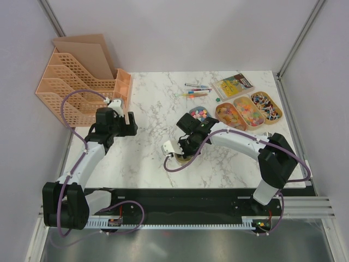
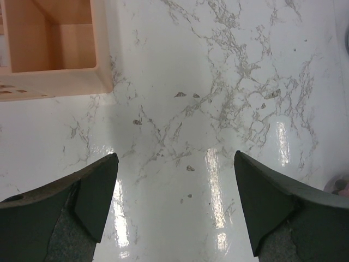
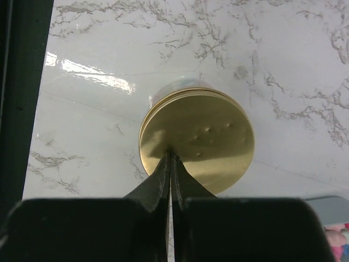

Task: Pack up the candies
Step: Close the bottle lid on the packing bottle.

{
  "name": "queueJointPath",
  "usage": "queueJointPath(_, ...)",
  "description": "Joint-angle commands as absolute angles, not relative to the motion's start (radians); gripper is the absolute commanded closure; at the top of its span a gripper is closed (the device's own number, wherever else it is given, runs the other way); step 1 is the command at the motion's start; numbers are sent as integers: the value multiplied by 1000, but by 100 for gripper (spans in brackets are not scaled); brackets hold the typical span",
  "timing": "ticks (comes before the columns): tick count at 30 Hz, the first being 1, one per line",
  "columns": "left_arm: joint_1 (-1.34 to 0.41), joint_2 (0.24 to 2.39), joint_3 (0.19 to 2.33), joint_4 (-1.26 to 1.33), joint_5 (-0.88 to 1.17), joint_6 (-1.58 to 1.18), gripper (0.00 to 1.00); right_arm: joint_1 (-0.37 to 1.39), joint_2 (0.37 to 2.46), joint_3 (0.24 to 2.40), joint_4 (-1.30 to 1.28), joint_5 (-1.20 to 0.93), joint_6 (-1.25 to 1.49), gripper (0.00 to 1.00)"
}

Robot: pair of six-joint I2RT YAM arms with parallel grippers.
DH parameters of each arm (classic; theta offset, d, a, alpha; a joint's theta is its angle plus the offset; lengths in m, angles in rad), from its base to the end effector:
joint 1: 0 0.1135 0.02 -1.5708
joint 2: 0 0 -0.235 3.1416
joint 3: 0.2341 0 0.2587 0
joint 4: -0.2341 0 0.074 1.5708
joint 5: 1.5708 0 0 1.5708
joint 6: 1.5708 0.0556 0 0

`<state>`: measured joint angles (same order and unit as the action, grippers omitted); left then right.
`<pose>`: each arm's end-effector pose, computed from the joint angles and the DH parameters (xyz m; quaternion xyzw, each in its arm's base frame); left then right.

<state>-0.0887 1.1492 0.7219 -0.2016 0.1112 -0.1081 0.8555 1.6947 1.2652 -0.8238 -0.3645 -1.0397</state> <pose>0.2806 -0.0312 0.2022 0.0166 0.8900 -0.0938 0.4460 0.2094 0.2713 0.1768 -0.8052 0.5435 0.1639 0.1713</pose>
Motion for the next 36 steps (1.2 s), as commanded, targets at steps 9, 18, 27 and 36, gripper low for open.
queueJointPath(9,-67,1135,723,-167,130,-129,7,859,1678,1371,-913,-367,-1009,99)
queueJointPath(18,-66,1141,723,-161,135,-132,7,859,1716,1341,-905,-353,-996,99)
queueJointPath(27,-64,1132,713,-158,91,-86,10,853,1711,1302,-873,-322,-979,100)
queueJointPath(36,-64,1138,709,-149,127,-86,11,851,1678,1451,-908,-310,-974,100)
